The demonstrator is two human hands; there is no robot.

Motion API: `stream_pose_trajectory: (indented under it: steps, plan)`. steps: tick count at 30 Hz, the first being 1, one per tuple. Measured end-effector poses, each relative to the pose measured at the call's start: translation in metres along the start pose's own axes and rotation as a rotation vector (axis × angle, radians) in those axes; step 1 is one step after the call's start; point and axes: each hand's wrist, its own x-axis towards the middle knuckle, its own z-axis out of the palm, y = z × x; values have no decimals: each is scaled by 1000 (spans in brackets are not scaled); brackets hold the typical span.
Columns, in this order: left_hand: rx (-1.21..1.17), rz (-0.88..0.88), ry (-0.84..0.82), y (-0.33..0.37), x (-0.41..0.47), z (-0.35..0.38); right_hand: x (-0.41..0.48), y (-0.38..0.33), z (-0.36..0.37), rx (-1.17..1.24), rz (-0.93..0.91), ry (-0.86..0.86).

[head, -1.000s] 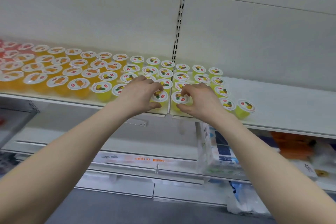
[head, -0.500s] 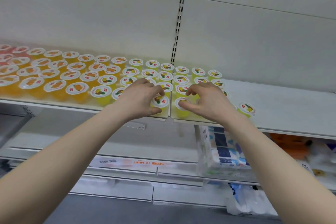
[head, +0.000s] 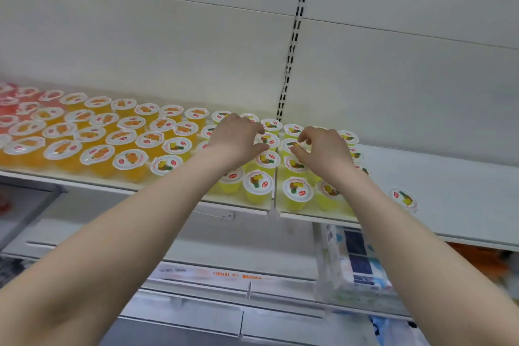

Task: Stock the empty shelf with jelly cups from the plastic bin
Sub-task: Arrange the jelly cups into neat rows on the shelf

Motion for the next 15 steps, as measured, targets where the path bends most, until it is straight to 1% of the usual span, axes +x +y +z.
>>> stream_pose_trajectory:
  steps: [4,8,11,15]
  plan:
    - [80,3,-38,1,26,6,18,2,5,8,39,-78]
    - [141,15,-95,4,40,7,28,1,9,27,40,-123]
    - [166,37,-102,4,44,9,32,1,10,26,46,-115]
    - [137,54,-83,3,46,12,35,2,13,2,48,-88]
